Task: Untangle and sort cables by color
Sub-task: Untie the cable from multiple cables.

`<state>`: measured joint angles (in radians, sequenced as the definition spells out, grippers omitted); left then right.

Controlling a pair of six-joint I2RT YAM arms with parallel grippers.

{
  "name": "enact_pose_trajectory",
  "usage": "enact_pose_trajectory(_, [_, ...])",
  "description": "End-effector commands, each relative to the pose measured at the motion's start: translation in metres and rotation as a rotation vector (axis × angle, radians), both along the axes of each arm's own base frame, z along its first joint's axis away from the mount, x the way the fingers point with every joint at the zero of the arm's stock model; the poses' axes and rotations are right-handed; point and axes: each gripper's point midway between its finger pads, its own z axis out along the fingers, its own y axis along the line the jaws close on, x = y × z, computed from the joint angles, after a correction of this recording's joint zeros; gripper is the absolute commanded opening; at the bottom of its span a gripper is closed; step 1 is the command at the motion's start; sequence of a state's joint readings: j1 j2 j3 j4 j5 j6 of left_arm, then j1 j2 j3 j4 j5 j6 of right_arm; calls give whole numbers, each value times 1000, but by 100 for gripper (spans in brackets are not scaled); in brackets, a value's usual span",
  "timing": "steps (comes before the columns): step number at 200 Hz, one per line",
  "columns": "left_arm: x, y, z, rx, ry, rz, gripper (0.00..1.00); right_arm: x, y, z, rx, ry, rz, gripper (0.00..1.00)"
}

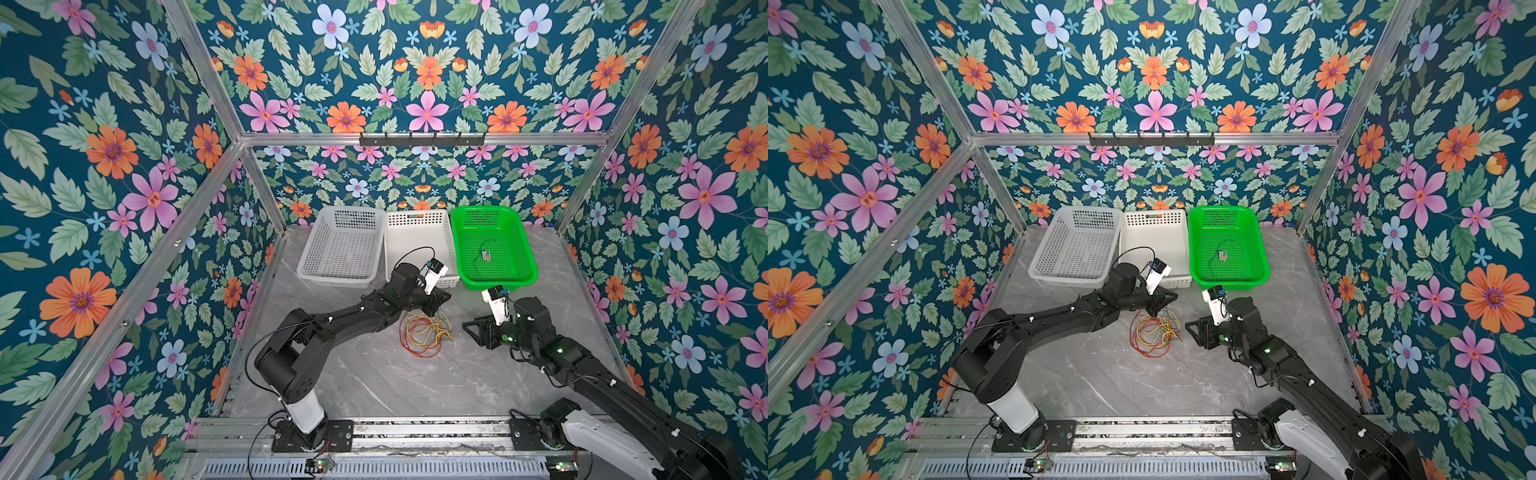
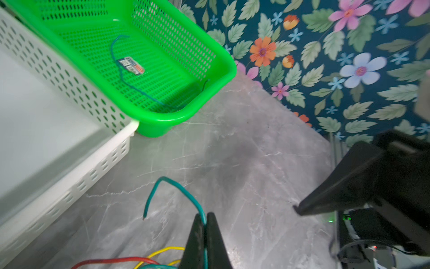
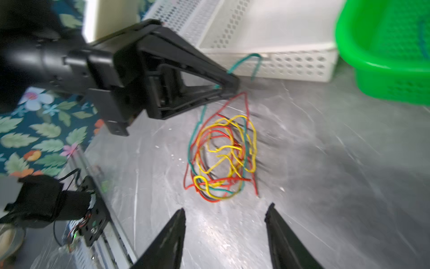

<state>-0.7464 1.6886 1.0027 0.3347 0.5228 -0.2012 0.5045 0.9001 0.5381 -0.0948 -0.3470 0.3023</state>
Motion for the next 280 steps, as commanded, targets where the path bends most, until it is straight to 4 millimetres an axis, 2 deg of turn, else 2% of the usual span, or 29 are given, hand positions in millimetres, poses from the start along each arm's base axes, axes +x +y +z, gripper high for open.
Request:
enact_pose_trajectory(1, [-9, -7, 27, -92, -26, -58, 0, 10, 17, 32, 71, -158, 51, 57])
enact_pose_trajectory(36, [-18, -5, 50, -167, -32, -69, 0, 26, 28, 48, 123, -214, 48, 57])
enact_pose_trajectory(72, [-22, 0, 71, -223, -55, -54, 0, 29, 45, 60, 189, -236, 91, 55])
enact_pose_trajectory(126, [-18, 0, 83, -253, -64, -40, 0, 31, 70, 54, 152, -233, 115, 52])
enact_pose_trajectory(165, [-20, 1, 99, -301, -70, -42, 0, 45, 71, 31, 115, -181, 50, 47])
enact_pose_trajectory(209, [-25, 3, 127, -387, -71, -54, 0, 55, 78, -1, 97, -133, 30, 42])
enact_pose_trajectory(229, [-21, 10, 139, -411, -79, -34, 0, 55, 79, -19, 62, -108, 24, 39])
enact_pose_trajectory(280, [-19, 35, 184, -529, -106, -26, 0, 57, 68, -58, -22, -45, -34, 35])
